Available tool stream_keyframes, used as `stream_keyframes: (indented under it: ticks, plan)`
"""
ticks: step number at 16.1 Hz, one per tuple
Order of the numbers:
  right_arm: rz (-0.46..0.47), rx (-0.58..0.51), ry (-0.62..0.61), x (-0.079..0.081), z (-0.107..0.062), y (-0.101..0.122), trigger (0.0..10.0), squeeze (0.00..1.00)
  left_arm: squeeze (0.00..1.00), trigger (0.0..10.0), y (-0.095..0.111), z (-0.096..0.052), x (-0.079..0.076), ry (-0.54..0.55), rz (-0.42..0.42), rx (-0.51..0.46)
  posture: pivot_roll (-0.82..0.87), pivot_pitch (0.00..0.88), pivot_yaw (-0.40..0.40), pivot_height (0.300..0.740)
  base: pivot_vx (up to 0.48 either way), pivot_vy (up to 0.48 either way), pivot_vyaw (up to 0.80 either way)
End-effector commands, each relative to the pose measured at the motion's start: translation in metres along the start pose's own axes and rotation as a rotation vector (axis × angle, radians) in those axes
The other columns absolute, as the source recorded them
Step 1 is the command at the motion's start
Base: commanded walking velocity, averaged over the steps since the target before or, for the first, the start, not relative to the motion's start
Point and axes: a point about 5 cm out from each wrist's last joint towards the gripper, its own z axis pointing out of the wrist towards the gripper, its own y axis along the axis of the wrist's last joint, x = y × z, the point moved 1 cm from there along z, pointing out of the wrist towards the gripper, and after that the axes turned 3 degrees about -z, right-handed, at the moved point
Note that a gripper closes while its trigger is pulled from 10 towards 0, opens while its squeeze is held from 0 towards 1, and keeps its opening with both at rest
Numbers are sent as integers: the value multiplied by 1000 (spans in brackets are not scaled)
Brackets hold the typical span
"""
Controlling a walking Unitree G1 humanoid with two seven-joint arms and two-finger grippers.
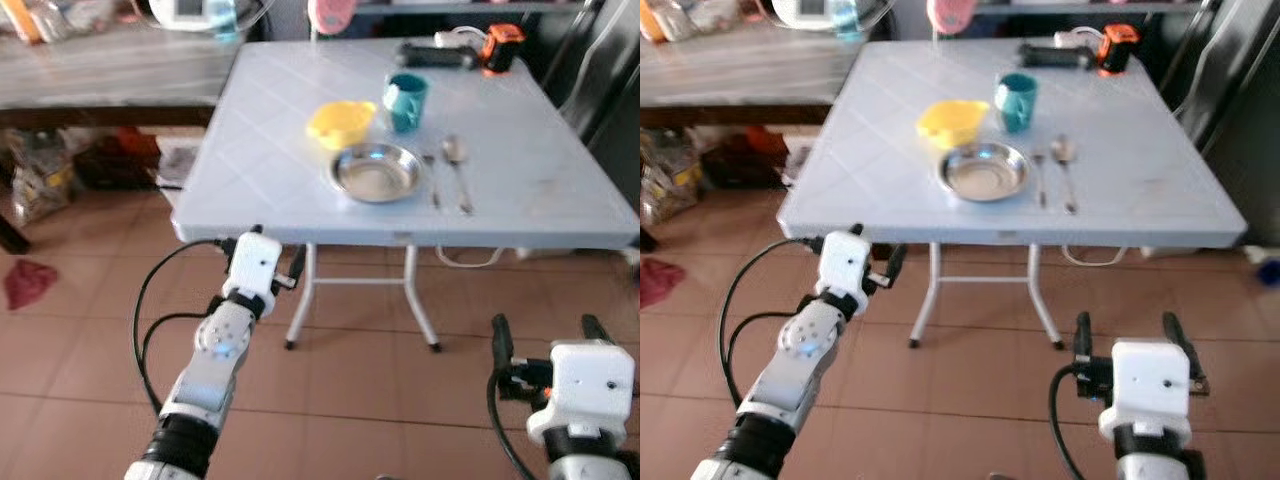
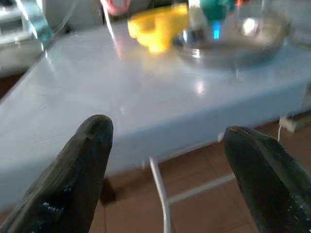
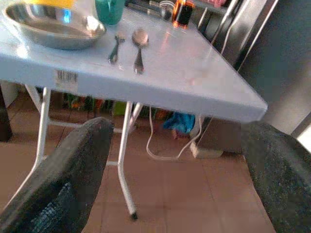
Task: Setting the table
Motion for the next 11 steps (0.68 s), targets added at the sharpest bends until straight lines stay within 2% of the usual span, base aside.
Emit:
stream_keyframes:
  ticks: [1,11]
  plan:
    - [-4,-24,-8,-1,-1,5,10000,0,0,10000,-3,-2,4,7,8,17,-201,153,55,740,0,-247,0]
    - [-14,-21,-9,-4,-1,5,10000,0,0,10000,-5,-3,-2,3,-26,22,-208,158,43,740,0,0,0]
